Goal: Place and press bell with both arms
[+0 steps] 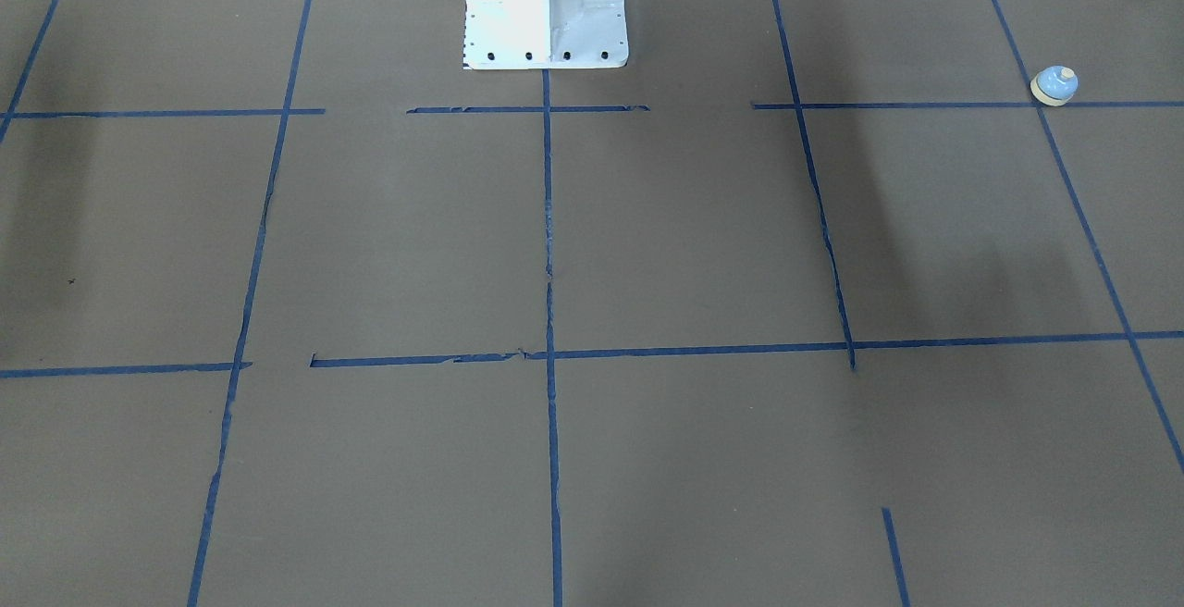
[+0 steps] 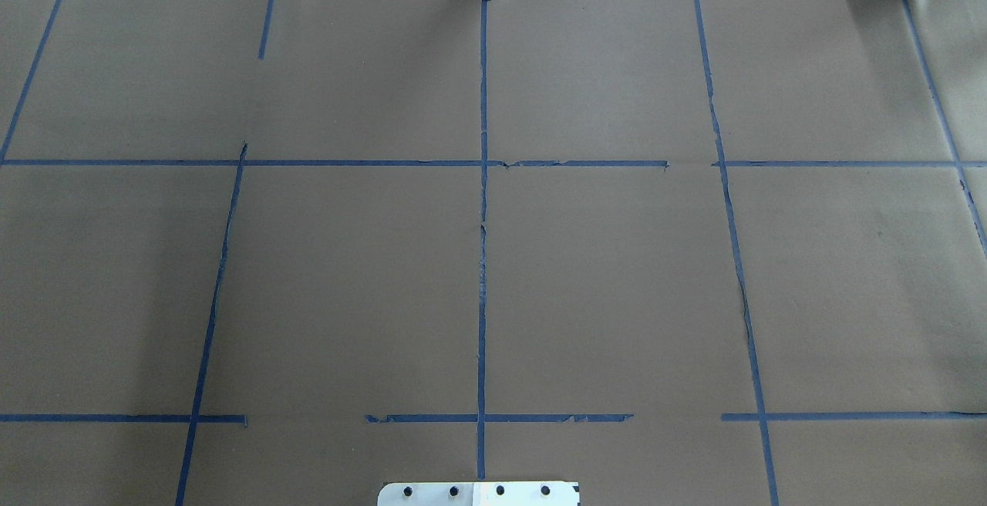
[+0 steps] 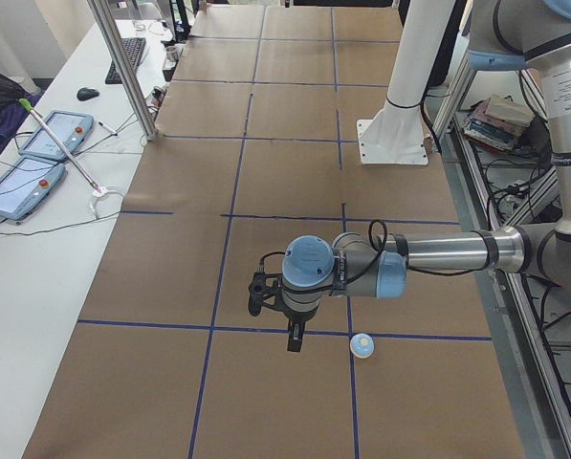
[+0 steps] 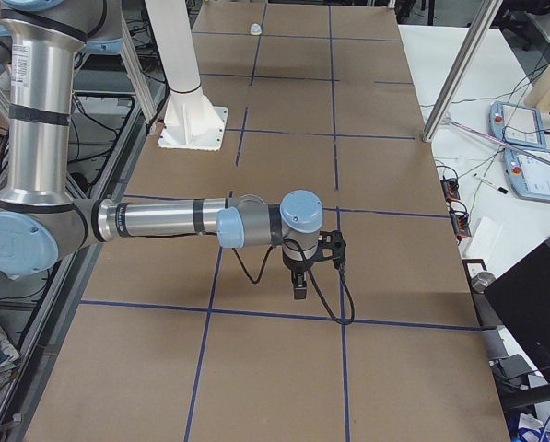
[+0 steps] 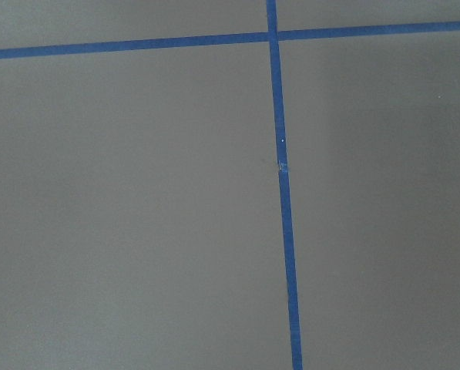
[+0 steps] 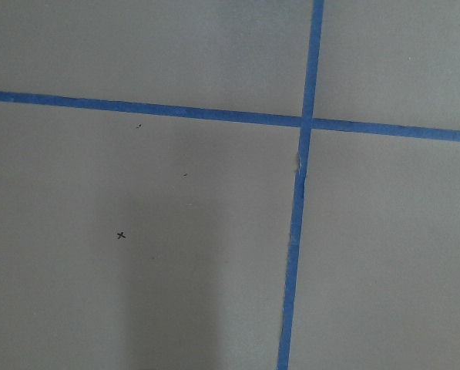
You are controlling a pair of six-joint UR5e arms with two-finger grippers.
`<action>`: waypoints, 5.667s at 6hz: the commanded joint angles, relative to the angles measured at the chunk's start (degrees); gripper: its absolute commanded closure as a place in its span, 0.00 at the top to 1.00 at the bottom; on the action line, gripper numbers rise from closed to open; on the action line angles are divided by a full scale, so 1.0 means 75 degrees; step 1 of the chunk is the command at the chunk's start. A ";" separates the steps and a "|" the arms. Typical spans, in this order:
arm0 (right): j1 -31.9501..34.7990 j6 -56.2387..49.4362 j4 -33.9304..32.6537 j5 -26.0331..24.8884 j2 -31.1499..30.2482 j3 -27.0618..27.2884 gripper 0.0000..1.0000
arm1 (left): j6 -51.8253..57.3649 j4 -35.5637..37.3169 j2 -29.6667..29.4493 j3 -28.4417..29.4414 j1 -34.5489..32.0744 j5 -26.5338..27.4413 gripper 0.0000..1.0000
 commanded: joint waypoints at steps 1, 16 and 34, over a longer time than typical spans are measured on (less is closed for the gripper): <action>0.0000 0.0012 0.0000 0.0000 0.0005 -0.0012 1.00 | 0.0003 0.0070 0.0011 -0.0063 0.0035 0.0000 1.00; 0.0000 -0.0047 0.0012 0.0000 -0.0205 0.0129 1.00 | -0.4001 -0.4041 0.1405 0.1355 0.5340 0.0469 1.00; 0.0000 -0.0012 0.0000 -0.0012 -0.0311 0.0328 1.00 | -0.4938 -0.2979 0.0356 -0.0743 0.4640 0.0715 0.00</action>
